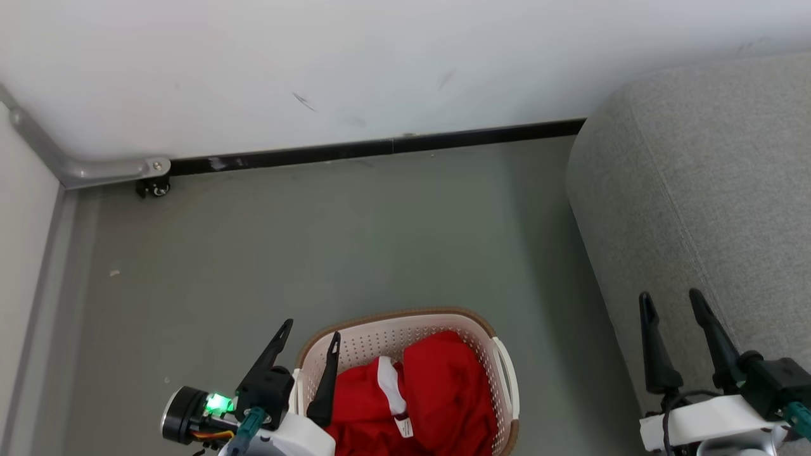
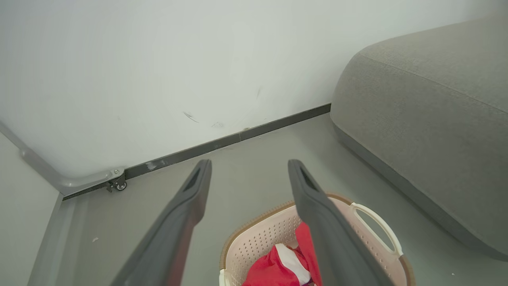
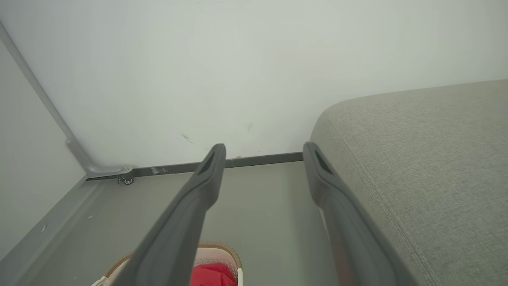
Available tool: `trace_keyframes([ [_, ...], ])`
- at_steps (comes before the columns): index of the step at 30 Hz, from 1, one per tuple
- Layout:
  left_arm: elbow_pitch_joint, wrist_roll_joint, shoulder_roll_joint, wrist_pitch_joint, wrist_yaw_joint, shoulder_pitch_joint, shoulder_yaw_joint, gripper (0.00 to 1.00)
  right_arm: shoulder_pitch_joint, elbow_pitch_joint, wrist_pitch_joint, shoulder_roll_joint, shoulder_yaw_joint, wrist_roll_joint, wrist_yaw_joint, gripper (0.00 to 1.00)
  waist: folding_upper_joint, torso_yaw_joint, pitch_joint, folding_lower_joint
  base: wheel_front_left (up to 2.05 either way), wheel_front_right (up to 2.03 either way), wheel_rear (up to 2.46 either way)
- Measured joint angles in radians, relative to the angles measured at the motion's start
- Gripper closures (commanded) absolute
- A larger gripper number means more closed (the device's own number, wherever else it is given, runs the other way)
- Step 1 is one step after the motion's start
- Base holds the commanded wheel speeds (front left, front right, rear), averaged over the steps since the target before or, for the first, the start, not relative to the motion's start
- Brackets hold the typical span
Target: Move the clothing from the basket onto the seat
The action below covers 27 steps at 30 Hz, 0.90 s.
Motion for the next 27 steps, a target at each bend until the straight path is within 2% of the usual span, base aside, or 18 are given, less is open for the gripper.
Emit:
trace_keyframes([
  [27, 0.184, 0.045, -0.015, 0.0, -0.044, -0.204, -0.067, 0.0, -0.167, -0.105, -0.024, 0.0, 0.008, 0.005, 0.0, 0.0, 0.0, -0.089, 0.259, 0.0, 0.0, 0.0, 0.0],
])
